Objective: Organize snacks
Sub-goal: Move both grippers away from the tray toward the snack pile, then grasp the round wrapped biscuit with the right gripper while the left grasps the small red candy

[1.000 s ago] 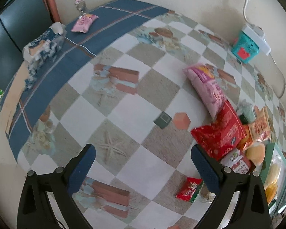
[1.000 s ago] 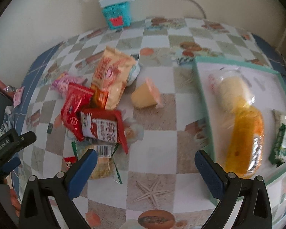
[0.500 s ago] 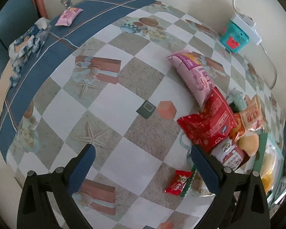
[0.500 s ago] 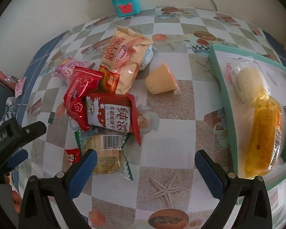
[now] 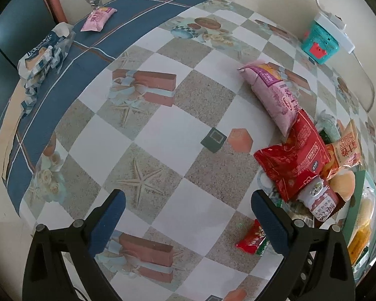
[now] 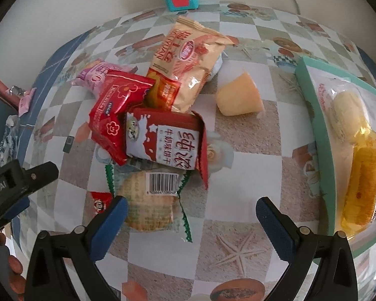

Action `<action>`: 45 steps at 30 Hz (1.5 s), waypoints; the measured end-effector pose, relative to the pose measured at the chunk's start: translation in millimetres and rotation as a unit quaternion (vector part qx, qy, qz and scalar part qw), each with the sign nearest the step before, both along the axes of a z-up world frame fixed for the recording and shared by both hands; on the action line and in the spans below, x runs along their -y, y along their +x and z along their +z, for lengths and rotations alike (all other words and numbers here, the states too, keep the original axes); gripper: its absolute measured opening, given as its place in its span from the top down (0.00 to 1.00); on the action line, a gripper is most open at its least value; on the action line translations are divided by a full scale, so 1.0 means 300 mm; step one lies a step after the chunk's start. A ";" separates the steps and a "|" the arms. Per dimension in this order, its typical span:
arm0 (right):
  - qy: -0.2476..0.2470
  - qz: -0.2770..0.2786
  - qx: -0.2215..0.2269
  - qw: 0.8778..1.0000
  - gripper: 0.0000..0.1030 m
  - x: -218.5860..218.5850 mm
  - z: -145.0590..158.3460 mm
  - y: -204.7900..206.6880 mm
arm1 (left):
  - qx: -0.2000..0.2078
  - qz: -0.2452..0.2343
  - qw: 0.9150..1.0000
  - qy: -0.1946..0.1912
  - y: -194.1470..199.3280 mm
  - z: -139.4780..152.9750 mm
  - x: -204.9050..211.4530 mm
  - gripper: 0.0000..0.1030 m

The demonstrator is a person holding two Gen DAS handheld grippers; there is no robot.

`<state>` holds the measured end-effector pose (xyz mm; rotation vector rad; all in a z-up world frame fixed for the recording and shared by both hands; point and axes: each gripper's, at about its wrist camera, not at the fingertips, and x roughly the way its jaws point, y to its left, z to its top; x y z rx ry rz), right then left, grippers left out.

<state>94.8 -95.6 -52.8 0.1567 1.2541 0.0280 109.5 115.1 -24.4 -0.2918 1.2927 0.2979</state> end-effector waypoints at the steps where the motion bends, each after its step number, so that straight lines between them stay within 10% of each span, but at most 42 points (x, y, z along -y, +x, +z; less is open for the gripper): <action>1: 0.001 0.002 0.000 1.000 0.00 -0.005 0.001 0.000 | 0.000 0.000 1.000 0.000 0.001 0.000 0.000 0.03; 45: -0.053 0.050 0.044 0.996 0.20 -0.120 -0.055 0.049 | -0.007 -0.020 1.000 -0.019 0.032 -0.020 0.058 0.03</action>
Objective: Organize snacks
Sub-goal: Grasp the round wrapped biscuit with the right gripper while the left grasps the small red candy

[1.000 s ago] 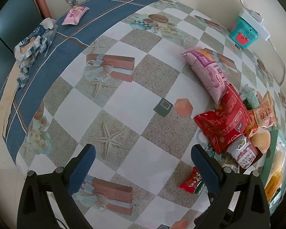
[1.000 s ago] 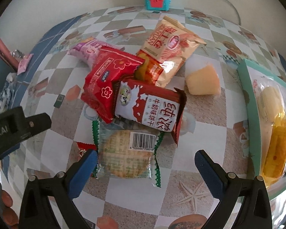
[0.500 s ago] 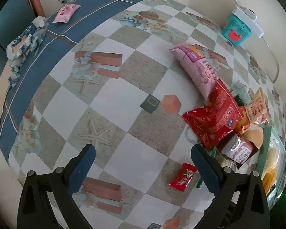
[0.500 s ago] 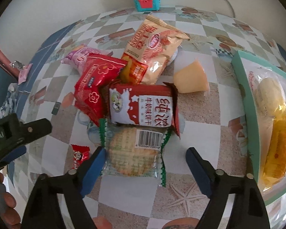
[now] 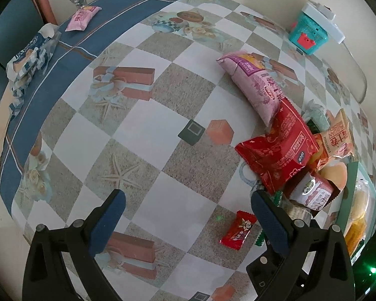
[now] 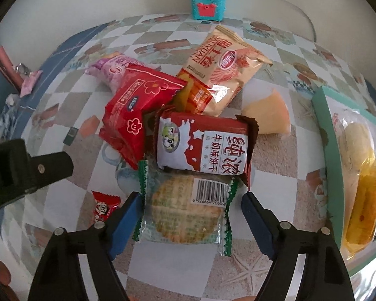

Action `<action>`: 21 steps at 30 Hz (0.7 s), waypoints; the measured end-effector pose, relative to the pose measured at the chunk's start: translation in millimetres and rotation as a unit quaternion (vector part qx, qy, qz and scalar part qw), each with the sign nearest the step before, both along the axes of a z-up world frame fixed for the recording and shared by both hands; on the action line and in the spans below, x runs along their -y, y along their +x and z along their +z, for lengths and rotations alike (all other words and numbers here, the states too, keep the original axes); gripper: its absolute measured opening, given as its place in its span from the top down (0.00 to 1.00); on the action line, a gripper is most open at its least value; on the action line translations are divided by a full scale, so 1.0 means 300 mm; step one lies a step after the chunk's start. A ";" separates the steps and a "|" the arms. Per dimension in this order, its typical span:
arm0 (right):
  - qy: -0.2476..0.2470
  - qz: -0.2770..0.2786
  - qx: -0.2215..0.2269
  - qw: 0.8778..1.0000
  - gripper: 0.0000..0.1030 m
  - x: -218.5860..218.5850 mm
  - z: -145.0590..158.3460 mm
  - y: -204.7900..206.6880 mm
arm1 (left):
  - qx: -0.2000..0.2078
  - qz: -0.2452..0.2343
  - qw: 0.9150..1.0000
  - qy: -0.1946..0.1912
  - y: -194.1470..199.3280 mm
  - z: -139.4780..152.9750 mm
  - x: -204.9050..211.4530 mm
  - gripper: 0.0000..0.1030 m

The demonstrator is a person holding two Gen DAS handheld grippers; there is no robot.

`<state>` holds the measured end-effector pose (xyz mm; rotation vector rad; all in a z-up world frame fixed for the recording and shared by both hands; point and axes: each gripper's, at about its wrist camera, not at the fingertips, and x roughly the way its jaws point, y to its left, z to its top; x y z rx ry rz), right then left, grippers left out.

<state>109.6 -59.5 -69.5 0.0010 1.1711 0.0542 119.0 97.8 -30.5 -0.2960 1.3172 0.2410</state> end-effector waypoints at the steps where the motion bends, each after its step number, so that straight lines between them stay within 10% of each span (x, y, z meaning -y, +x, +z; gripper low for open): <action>1: -0.002 0.001 0.001 1.000 0.21 -0.003 -0.002 0.001 | 0.000 0.000 1.000 0.000 0.004 -0.003 0.003 0.03; 21: -0.006 -0.015 -0.023 1.000 0.39 0.088 0.020 -0.109 | -0.015 -0.053 0.998 0.007 0.019 -0.017 0.123 0.03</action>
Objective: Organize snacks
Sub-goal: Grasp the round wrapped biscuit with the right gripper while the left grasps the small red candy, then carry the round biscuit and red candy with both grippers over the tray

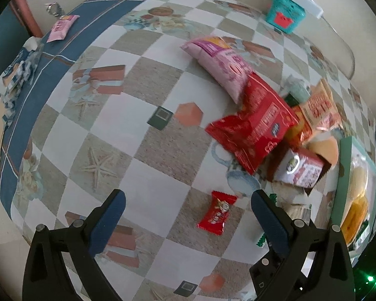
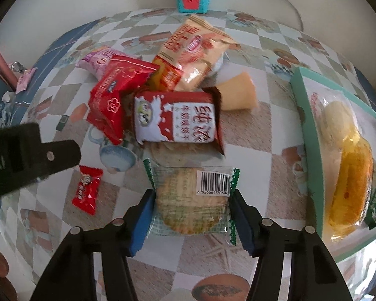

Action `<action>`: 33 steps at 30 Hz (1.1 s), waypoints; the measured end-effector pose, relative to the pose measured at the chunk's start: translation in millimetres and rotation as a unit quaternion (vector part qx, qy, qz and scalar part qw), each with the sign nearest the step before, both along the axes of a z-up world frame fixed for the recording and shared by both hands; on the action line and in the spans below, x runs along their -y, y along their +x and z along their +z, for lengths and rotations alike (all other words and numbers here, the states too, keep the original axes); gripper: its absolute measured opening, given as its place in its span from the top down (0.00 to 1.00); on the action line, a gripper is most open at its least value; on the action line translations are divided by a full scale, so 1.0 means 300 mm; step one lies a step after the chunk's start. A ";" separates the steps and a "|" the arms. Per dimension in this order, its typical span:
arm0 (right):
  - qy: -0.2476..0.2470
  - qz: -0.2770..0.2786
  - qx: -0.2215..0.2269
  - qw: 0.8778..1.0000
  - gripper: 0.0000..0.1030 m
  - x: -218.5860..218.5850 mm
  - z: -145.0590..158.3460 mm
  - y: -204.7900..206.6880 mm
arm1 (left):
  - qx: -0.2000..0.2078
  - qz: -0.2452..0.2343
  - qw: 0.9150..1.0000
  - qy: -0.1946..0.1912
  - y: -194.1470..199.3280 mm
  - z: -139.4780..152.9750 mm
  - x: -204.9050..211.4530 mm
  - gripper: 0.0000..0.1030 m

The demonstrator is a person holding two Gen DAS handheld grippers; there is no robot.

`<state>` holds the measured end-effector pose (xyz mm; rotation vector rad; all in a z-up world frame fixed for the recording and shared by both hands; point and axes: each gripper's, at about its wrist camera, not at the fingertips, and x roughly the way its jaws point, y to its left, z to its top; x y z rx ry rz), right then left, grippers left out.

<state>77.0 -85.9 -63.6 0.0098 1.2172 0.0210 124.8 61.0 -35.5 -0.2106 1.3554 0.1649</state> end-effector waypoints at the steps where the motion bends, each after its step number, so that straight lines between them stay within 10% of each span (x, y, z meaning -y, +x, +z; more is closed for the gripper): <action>1: -0.001 0.000 -0.003 1.000 0.39 0.006 0.000 -0.003 | -0.002 -0.004 1.000 0.001 0.000 -0.003 0.007 0.03; 12: 0.002 -0.050 -0.036 0.998 0.39 0.124 -0.006 -0.043 | -0.027 -0.058 0.998 0.021 0.017 -0.071 0.112 0.04; 26: 0.008 -0.072 -0.038 0.997 0.39 0.157 -0.017 -0.029 | -0.032 -0.106 0.993 0.042 0.015 -0.120 0.239 0.64; 33: 0.010 -0.079 -0.040 0.996 0.39 0.189 -0.011 -0.015 | -0.024 -0.090 0.995 0.044 0.021 -0.098 0.174 0.78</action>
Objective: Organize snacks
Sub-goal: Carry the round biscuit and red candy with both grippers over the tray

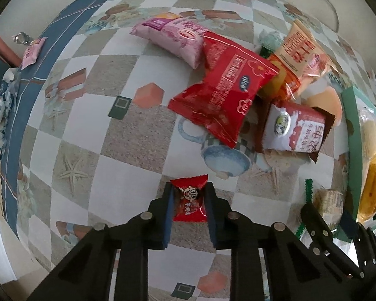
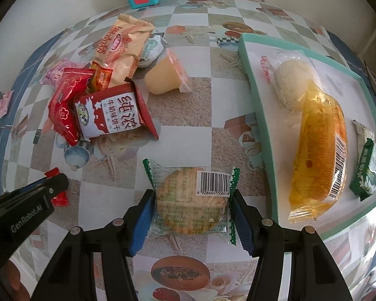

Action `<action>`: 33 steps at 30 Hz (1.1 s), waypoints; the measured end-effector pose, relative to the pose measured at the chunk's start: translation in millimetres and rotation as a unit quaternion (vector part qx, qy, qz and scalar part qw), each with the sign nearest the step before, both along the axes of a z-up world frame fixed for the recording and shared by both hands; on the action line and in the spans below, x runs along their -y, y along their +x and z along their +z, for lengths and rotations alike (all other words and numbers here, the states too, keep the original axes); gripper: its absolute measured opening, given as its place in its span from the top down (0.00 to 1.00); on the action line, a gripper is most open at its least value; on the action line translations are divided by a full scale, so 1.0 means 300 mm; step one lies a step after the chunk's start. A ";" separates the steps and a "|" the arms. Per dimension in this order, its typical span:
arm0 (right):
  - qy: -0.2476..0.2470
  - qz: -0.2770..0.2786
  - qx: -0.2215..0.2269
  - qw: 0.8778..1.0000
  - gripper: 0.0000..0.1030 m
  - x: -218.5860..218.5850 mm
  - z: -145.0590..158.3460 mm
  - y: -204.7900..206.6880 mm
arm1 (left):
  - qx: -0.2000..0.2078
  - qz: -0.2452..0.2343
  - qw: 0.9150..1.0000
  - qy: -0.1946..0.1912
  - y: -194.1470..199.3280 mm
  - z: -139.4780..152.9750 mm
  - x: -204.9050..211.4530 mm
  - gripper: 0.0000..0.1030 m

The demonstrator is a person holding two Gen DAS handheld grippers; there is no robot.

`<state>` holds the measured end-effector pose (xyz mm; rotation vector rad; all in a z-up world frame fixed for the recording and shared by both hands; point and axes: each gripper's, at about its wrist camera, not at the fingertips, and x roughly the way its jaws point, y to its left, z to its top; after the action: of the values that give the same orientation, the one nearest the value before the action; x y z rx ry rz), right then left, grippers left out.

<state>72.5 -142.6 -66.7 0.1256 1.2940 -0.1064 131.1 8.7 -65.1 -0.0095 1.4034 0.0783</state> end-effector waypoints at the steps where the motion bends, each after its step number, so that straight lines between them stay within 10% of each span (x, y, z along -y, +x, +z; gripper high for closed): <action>1: 0.000 -0.001 0.000 1.000 0.39 0.003 -0.001 0.001 | 0.002 0.004 1.000 0.002 0.003 -0.002 -0.002 0.79; 33: 0.034 -0.020 0.072 0.997 0.42 0.047 0.238 -0.035 | 0.072 0.037 0.997 -0.001 -0.075 0.207 -0.095 0.81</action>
<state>62.2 -156.6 4.7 0.2138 1.1527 -0.0869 108.6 37.2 -3.0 -0.0679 1.2583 0.1360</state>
